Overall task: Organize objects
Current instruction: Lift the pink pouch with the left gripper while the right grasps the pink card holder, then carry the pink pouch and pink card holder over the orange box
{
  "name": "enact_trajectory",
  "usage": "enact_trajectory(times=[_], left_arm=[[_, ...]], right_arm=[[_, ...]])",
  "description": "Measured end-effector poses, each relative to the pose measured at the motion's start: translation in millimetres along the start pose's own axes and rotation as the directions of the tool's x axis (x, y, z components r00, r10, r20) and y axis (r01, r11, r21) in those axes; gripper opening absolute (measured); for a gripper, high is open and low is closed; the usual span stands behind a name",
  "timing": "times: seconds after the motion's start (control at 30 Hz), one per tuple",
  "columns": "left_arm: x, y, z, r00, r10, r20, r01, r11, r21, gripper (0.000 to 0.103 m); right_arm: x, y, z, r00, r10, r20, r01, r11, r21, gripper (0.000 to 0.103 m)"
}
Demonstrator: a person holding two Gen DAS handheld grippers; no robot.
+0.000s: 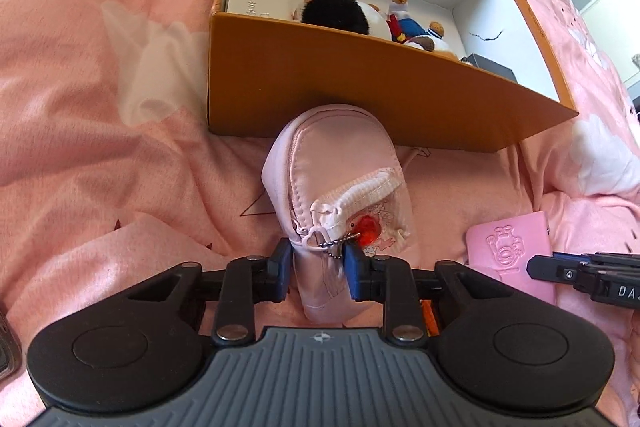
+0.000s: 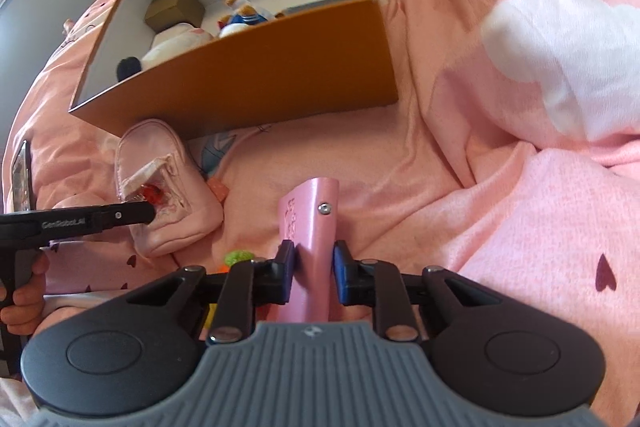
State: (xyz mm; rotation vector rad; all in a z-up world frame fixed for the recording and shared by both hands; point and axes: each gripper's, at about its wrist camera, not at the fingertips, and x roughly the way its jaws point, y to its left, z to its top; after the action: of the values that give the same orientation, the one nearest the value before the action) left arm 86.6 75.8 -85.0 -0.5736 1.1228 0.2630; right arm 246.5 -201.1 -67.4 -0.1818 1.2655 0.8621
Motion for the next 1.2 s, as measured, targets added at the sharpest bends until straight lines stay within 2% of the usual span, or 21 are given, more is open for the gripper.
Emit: enact_trajectory(times=[0.23,0.43,0.63,0.8,0.97,1.2], left_arm=[[-13.4,-9.7,-3.8,1.0,-0.013,0.022,0.012,0.998,0.054,0.019],[-35.2,-25.5,-6.8,0.996,-0.082,0.041,0.077,0.991,0.112,0.018],[-63.0,-44.5,-0.7,0.981,-0.172,0.093,0.153,0.972,0.178,0.018],[-79.6,-52.5,17.4,0.966,-0.219,0.14,0.19,0.962,0.197,0.018],[-89.1,-55.3,40.6,0.96,-0.208,0.188,0.165,0.961,0.221,0.018],[-88.3,-51.4,78.6,0.953,-0.179,0.245,0.126,0.968,0.218,0.018]], right_arm=[[-18.8,19.8,3.3,0.998,-0.011,0.068,0.015,0.998,-0.068,0.019],[-39.8,23.0,10.5,0.991,-0.018,0.132,0.029,0.997,-0.078,0.018],[-68.0,29.3,19.0,0.979,0.001,0.202,0.017,0.996,-0.085,0.018],[-96.1,40.2,33.2,0.962,0.023,0.273,0.011,0.993,-0.12,0.018],[-114.7,47.6,58.2,0.943,0.065,0.327,-0.017,0.989,-0.146,0.018],[-114.2,55.8,96.4,0.92,0.103,0.379,-0.05,0.988,-0.145,0.018]])
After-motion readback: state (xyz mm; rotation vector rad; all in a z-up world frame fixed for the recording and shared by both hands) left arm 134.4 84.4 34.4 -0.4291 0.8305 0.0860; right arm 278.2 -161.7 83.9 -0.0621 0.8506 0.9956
